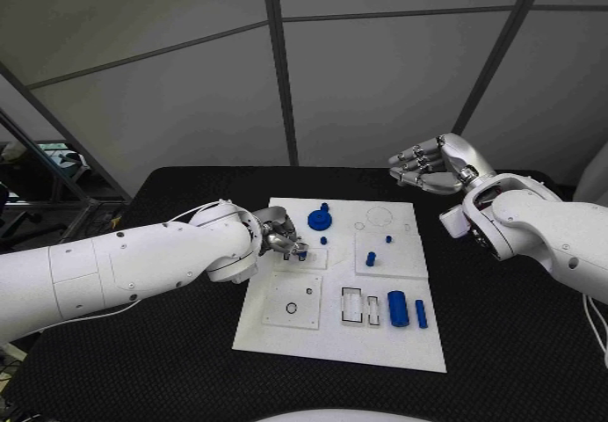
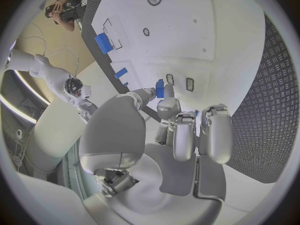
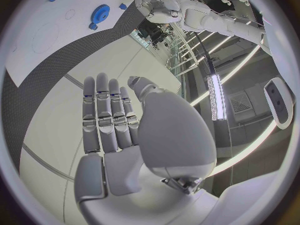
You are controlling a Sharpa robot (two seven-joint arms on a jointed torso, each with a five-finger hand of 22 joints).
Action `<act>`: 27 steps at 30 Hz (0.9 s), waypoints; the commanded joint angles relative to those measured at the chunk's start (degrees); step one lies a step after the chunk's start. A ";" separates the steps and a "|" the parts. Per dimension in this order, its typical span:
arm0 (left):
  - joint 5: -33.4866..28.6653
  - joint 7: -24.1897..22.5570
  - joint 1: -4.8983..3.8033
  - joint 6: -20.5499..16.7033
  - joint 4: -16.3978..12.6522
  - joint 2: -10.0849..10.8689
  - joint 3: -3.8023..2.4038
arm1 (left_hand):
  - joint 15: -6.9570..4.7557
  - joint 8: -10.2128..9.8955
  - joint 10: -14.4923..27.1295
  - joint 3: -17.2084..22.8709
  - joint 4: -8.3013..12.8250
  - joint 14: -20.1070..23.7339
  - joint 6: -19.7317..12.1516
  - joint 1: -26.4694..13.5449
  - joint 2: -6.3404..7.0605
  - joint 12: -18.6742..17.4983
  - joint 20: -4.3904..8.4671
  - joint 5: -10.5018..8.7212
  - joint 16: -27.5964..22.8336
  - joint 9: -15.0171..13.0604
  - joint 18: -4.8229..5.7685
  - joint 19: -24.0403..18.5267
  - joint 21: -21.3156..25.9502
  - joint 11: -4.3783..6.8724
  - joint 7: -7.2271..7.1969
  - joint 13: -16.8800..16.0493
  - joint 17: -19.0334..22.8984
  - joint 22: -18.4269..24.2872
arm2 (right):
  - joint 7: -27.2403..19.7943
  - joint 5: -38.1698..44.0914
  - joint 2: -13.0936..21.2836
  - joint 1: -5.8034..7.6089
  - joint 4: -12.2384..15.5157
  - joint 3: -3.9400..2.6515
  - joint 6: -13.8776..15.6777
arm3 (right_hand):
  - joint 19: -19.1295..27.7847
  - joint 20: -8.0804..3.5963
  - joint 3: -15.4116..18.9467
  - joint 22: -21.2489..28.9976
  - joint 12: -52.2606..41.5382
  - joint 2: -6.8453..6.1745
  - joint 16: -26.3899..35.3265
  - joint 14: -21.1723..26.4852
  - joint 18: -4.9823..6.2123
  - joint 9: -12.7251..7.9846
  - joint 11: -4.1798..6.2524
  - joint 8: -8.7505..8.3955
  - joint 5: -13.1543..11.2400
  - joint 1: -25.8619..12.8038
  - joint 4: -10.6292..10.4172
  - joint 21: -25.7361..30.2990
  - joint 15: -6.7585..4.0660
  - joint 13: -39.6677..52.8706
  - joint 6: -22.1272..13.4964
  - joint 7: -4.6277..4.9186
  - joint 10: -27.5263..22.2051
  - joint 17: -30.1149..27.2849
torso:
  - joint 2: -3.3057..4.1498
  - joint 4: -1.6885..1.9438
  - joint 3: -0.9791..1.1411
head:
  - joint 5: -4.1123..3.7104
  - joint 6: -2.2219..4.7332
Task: Assemble the parts on the task board
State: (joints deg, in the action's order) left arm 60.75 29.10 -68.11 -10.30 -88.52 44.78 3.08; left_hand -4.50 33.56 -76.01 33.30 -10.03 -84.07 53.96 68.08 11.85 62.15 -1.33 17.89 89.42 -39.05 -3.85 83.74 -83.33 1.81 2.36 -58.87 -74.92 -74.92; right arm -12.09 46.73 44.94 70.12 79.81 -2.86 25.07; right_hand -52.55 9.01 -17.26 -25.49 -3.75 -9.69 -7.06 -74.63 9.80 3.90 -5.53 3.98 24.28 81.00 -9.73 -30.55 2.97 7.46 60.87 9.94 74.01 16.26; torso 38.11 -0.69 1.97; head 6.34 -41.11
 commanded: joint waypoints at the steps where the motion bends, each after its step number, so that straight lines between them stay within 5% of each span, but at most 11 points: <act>1: 2.53 0.24 -0.05 -0.12 0.47 -0.36 0.06 | -0.52 0.22 -0.56 10.13 10.11 -5.78 0.40 -0.23 0.38 0.34 -0.07 0.47 0.22 -0.11 1.38 0.71 -0.25 0.02 0.12 -0.07 -14.63 -4.03 | -0.25 -0.15 -0.10 0.12 0.04 -0.05 0.20 | 0.07 0.42 0.19 0.05 0.17 0.05 0.20 -0.34 0.51 -0.03 -0.25 -0.18 -0.08 -0.48 -0.10 0.26 0.03 -0.05 -0.45 0.14 -0.13 -0.05 | 0.07 0.06 -0.06 | -0.02 -0.11; 27: 5.58 0.81 -0.02 3.28 1.51 -1.40 0.21 | -0.53 0.23 -0.57 10.16 10.24 -5.77 0.45 -0.27 0.44 0.28 -0.06 0.78 0.21 -0.15 1.40 0.74 -0.28 0.03 0.10 -0.01 -14.61 -4.09 | -0.22 -0.15 -0.19 0.12 0.03 -0.05 -0.04 | 0.07 0.43 0.20 0.07 0.17 0.06 0.23 -0.34 0.51 -0.03 -0.26 -0.18 -0.07 -0.54 -0.12 0.29 0.04 -0.08 -0.46 0.14 -0.14 -0.06 | 0.04 0.05 -0.04 | -0.03 -0.24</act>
State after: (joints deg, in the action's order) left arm 65.33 29.63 -68.08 -8.54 -87.00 43.46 3.30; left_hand -4.64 33.55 -76.30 33.80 -9.53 -83.92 54.05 67.91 12.00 62.15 -1.34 18.54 89.42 -39.15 -3.85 83.73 -83.33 1.91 2.46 -58.85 -74.92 -74.92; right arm -12.07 46.73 44.81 70.11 79.81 -2.86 25.04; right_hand -52.55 9.01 -17.26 -25.51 -3.75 -9.71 -7.08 -74.63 9.80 3.90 -5.53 3.98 24.28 80.89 -9.73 -30.56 2.97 7.47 60.67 10.14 74.01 16.27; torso 38.16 -0.61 1.92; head 6.32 -41.37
